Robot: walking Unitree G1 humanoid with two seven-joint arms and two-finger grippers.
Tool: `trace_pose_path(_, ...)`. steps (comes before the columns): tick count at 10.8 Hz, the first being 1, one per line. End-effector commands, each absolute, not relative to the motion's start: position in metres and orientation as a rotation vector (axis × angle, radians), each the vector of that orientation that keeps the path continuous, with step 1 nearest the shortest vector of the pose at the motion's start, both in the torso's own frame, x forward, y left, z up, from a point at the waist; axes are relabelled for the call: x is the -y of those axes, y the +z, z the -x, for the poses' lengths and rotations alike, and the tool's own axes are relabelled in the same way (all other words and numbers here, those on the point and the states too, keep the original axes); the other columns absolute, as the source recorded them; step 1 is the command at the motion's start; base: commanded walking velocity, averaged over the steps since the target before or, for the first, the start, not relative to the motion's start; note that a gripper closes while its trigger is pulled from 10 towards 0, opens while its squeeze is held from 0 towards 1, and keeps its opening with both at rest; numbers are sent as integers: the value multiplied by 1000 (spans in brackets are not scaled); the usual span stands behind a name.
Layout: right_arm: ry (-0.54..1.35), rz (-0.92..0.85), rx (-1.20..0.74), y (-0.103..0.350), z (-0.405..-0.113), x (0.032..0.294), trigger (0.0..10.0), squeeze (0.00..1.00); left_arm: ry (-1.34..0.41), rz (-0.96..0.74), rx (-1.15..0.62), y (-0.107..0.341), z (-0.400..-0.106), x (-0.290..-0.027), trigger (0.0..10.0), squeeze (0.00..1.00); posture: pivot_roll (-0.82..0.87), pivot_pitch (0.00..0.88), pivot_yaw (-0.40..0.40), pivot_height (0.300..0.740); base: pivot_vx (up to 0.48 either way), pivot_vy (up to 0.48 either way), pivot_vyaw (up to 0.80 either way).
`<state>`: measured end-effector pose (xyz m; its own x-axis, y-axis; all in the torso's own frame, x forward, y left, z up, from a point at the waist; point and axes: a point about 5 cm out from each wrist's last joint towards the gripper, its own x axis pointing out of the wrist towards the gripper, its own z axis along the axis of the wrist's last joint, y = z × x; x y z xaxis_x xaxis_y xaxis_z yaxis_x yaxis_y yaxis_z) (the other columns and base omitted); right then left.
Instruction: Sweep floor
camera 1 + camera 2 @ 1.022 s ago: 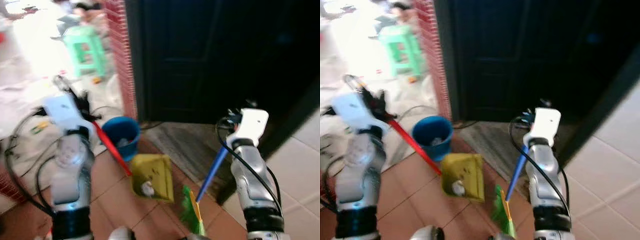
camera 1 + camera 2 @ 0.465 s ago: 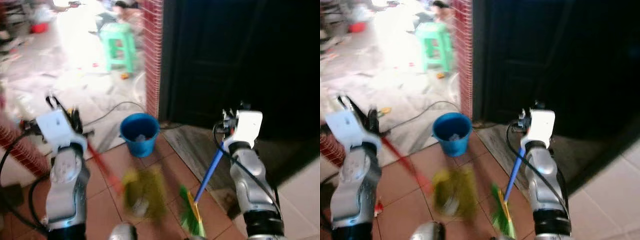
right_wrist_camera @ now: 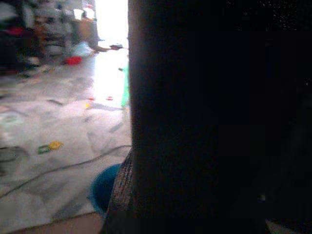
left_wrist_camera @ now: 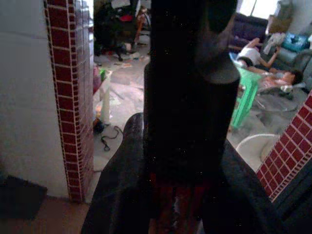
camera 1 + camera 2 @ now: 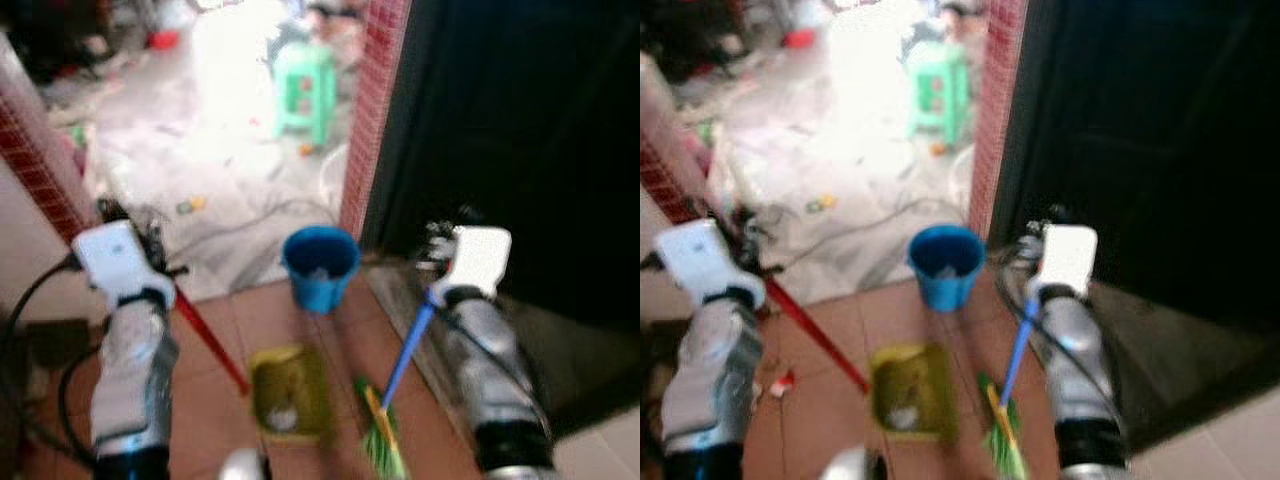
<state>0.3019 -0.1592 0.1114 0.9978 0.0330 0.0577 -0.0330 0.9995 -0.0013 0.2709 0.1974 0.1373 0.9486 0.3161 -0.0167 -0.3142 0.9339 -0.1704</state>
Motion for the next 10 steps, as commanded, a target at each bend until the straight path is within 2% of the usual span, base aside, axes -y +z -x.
trace_pose_path(1, 27, 0, 94, 117, -304, 162, 10000, 0, 300, 171, 87, 153, -274, -194, 10000, 0, -51, 0, 7, 740, 0, 0, 431)
trace_pose_path(4, 5, -3, 101, 118, -308, 162, 10000, 0, 313, 194, 84, 151, -274, -196, 10000, 0, -54, 0, 7, 740, 0, 0, 133)
trace_pose_path(10, -31, 53, 98, 115, -310, 176, 10000, 0, 288, 342, 306, 224, -285, -199, 10000, 0, -55, 0, -8, 740, 0, 0, 0)
